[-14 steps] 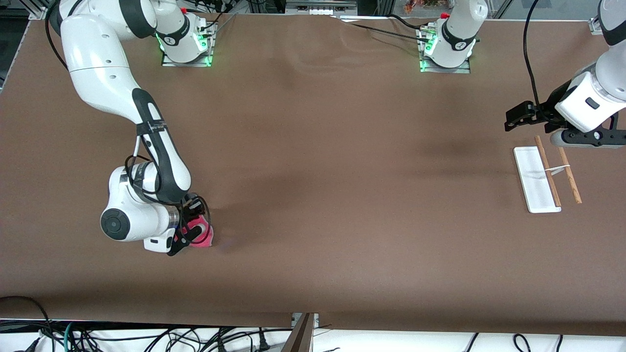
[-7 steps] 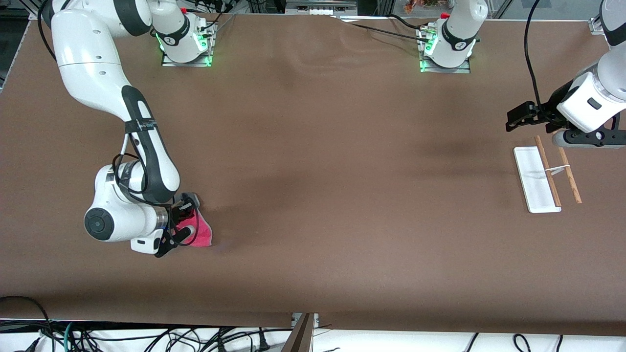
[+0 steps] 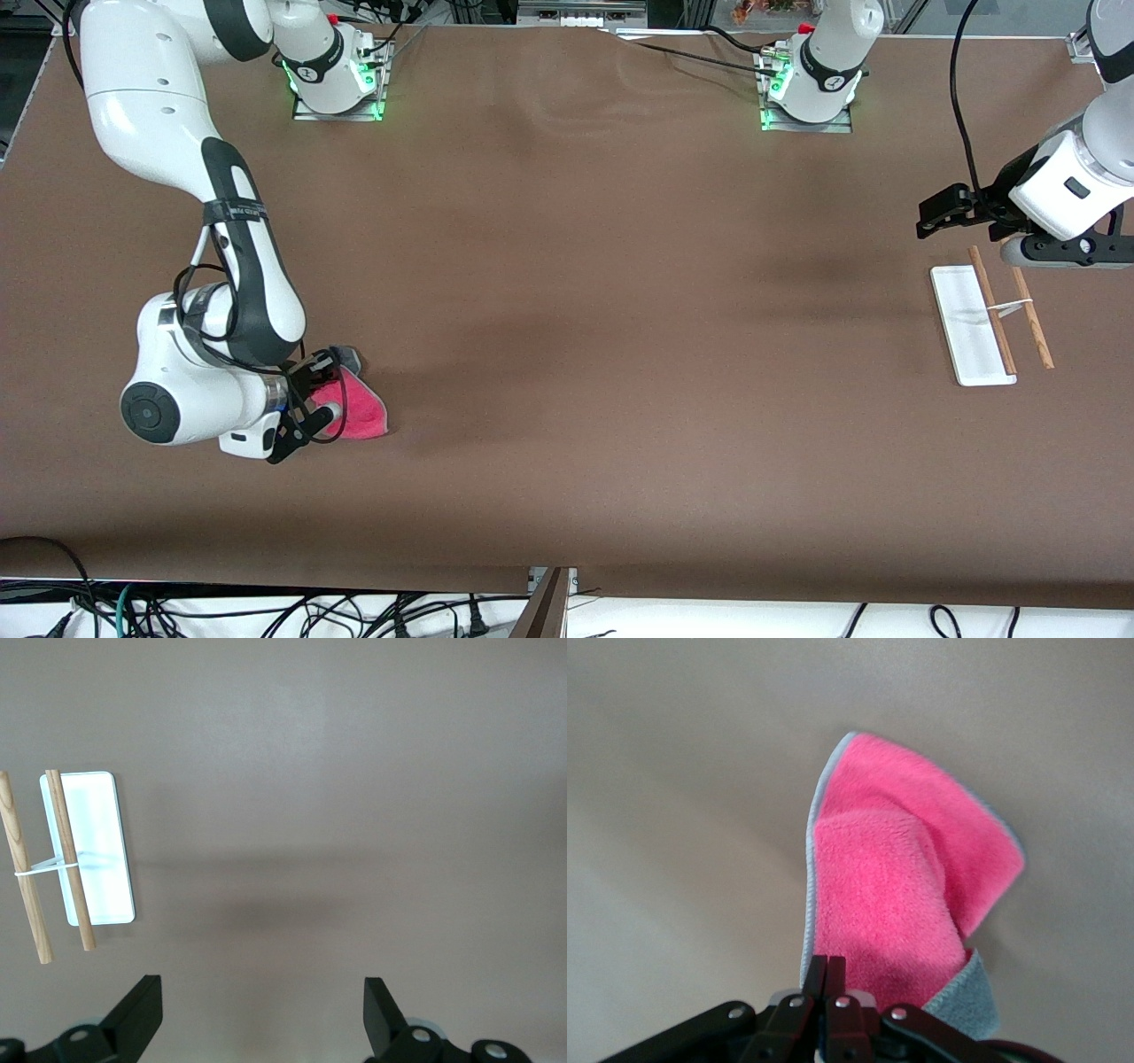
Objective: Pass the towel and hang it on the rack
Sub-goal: 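Lift the towel with the right gripper while the left gripper moves toward it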
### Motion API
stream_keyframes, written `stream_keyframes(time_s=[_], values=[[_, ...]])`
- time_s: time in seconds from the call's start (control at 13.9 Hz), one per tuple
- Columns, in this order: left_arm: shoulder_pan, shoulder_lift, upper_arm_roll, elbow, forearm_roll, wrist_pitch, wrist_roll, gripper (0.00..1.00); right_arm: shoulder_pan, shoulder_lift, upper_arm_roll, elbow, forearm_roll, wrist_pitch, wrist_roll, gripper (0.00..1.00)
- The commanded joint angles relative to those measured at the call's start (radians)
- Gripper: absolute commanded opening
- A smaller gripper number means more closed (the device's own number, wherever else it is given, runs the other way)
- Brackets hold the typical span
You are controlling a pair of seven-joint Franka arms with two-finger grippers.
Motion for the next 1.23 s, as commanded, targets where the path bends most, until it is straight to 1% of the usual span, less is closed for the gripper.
stream_keyframes(time_s=[0.0, 0.29, 0.5, 0.87, 0.94, 1.08, 1.15], values=[[0.009, 0.015, -0.004, 0.031, -0.006, -0.023, 0.024, 1.00, 0.008, -0.029, -0.004, 0.045, -0.017, -0.095, 0.050, 0.00], [0.009, 0.015, -0.005, 0.031, -0.006, -0.025, 0.022, 1.00, 0.031, -0.063, -0.001, 0.132, -0.017, -0.236, 0.131, 0.00], [0.009, 0.015, -0.010, 0.031, -0.006, -0.025, 0.016, 1.00, 0.069, -0.130, -0.001, 0.139, -0.017, -0.300, 0.231, 0.00], [0.009, 0.015, -0.010, 0.031, -0.006, -0.025, 0.016, 1.00, 0.141, -0.274, 0.004, 0.139, -0.009, -0.440, 0.402, 0.00], [0.007, 0.015, -0.011, 0.031, -0.006, -0.025, 0.019, 1.00, 0.149, -0.297, 0.013, 0.139, -0.003, -0.464, 0.442, 0.00], [0.007, 0.015, -0.013, 0.031, -0.029, -0.034, 0.027, 1.00, 0.160, -0.340, 0.056, 0.139, 0.000, -0.488, 0.519, 0.00], [0.008, 0.016, -0.012, 0.031, -0.082, -0.045, 0.027, 1.00, 0.160, -0.354, 0.080, 0.139, 0.023, -0.489, 0.569, 0.00]])
